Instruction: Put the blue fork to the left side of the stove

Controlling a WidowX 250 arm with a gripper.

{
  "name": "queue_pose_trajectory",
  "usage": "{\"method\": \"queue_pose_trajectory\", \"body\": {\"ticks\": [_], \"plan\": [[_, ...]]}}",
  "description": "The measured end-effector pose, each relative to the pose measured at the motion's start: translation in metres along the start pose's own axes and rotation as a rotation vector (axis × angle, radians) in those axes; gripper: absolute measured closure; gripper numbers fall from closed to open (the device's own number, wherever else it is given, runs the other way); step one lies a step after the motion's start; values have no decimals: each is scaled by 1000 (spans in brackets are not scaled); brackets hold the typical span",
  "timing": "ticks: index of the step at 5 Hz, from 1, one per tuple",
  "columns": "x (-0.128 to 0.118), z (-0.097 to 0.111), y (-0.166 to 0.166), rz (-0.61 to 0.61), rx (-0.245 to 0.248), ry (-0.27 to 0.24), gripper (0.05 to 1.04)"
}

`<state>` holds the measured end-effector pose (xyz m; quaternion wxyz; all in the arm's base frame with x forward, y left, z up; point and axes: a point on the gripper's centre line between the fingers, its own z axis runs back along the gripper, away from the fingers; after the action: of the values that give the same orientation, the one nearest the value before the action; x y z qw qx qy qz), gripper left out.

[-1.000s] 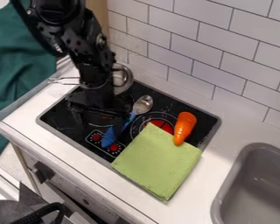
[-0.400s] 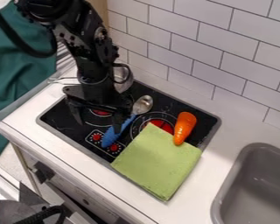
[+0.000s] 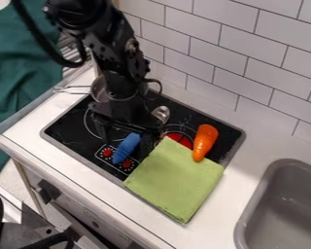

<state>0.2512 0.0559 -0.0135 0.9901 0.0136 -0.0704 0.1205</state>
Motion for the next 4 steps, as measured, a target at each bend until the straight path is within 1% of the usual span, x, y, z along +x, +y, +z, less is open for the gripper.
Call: {"method": "queue_pose_trajectory", "body": {"ticks": [1, 2, 3, 4], "plan": [[3, -20, -1, -10, -5, 62, 75], [11, -34, -1, -13, -9, 103, 127], [19, -37, 0, -3, -6, 88, 357], [20, -37, 0, -7, -3, 79, 604]]}}
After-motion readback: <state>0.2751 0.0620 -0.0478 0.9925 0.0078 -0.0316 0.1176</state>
